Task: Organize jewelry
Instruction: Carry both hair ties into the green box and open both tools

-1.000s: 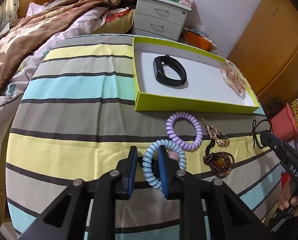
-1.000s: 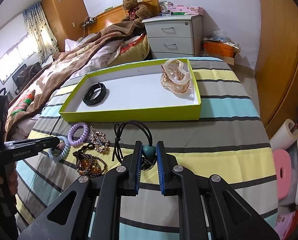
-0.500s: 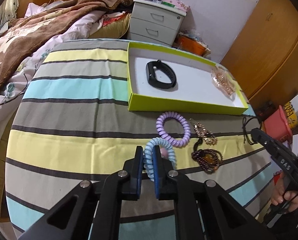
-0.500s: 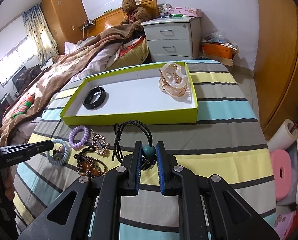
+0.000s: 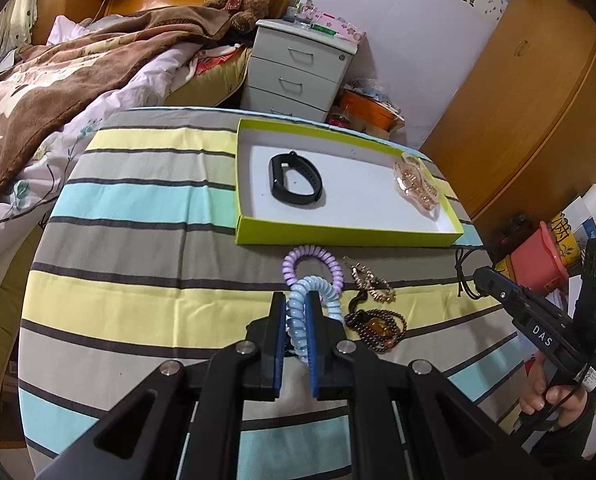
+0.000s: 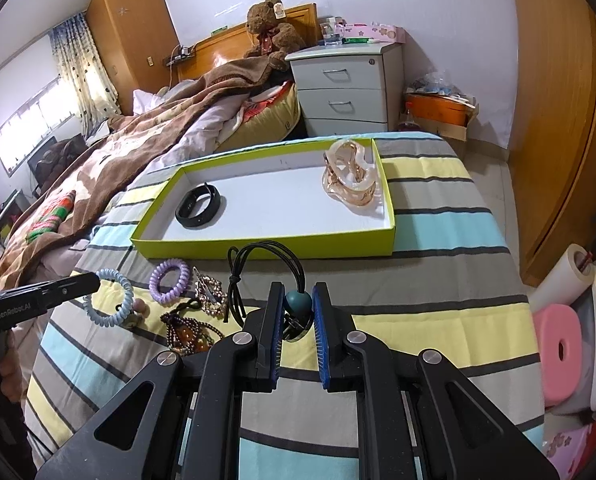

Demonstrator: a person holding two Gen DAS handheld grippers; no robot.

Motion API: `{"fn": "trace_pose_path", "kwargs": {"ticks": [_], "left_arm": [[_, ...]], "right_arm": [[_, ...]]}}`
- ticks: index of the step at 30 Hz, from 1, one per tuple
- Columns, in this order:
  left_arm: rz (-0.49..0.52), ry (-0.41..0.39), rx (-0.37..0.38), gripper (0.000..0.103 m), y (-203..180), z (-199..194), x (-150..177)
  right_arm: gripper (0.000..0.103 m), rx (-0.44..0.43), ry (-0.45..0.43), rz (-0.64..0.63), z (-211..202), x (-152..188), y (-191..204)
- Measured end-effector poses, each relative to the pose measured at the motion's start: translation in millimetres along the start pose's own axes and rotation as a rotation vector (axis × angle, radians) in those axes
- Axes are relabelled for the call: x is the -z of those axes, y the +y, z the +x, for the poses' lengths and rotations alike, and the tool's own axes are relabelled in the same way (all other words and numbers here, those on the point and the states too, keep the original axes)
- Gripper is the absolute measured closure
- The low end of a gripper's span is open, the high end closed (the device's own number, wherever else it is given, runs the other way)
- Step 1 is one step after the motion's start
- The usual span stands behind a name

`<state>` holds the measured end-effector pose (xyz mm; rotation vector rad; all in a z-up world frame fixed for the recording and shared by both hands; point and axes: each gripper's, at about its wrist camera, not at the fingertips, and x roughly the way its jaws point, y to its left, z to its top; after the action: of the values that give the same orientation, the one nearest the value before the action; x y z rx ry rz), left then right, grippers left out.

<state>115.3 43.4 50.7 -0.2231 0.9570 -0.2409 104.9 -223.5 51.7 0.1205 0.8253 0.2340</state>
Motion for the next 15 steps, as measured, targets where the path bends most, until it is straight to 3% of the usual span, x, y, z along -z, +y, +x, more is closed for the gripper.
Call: {"fn": "trace_pose_path", "kwargs": {"ticks": [15], "left_arm": [[0.014, -0.064, -0.001, 0.093, -15.1, 2.2, -45.0]], "right_arm": [[0.088, 0.019, -0.037, -0.034, 1.2, -41.9, 3.0]]}}
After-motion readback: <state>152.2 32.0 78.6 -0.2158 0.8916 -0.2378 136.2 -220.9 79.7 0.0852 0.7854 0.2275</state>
